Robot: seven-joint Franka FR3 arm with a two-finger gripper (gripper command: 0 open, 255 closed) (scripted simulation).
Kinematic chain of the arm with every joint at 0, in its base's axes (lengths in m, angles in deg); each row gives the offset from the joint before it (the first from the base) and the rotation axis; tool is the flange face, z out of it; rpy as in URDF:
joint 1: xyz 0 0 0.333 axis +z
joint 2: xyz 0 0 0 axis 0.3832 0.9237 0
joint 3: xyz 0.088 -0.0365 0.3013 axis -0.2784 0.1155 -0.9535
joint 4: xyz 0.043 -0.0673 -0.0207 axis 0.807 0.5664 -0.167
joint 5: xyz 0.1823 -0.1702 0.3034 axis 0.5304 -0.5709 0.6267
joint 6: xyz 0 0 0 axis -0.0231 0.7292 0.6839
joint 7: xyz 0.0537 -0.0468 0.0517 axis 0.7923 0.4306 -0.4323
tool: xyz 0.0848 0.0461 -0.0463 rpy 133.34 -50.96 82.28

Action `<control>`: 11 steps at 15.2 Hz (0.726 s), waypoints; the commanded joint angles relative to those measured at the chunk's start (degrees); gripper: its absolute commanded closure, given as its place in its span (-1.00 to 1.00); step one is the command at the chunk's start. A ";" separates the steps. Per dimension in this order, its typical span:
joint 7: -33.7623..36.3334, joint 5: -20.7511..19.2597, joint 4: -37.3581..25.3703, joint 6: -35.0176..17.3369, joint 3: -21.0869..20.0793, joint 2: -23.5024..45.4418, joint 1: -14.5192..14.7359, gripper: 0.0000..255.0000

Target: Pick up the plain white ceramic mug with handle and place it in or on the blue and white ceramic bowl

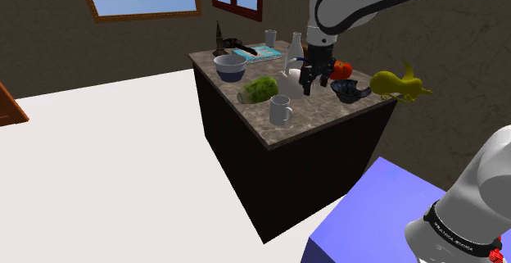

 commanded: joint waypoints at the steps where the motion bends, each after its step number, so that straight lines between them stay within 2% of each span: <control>1: -0.33 0.66 -3.02 -1.61 0.19 4.41 0.00 -1.00; 9: -1.66 3.59 -17.42 -5.50 0.31 22.03 -0.32 -1.00; 11: -1.74 3.77 -17.98 -6.28 0.27 23.33 -0.36 -1.00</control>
